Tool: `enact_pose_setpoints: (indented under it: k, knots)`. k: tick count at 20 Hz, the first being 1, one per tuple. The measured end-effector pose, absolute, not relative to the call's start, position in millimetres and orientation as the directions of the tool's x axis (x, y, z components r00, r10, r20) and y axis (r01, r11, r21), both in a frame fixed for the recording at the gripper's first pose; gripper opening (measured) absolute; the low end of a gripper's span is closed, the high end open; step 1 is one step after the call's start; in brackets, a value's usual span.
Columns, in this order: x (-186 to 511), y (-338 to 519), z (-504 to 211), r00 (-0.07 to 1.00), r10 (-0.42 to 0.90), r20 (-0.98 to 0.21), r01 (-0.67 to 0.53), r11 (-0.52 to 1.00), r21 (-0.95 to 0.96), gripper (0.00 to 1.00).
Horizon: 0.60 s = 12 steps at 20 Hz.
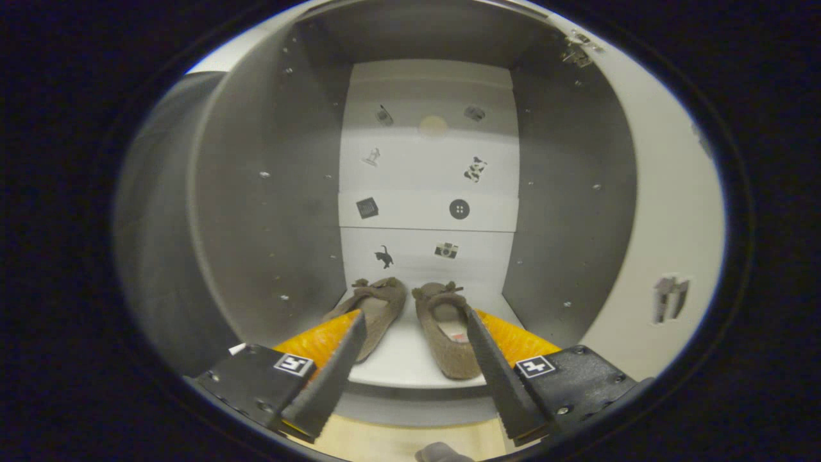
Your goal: Open the shoe cabinet door, grab the shoes and put them into the shoe cabinet, then close the shoe cabinet door.
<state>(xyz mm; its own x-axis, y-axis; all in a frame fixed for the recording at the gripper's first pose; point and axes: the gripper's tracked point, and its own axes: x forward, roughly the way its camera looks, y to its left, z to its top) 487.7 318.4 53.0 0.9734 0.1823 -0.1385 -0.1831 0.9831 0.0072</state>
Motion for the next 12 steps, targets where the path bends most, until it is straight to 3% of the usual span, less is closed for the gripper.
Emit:
enact_pose_setpoints:
  k: [1, 5, 12]
  knots:
    - [462, 317, 58, 0.973, 0.195, -0.125, -0.195, 0.981, 0.014, 1.00]
    - [379, 316, 84, 0.971, 0.237, -0.041, -0.237, 0.971, -0.011, 1.00]
    - [246, 287, 98, 0.942, 0.336, -0.006, -0.336, 0.942, 0.004, 1.00]
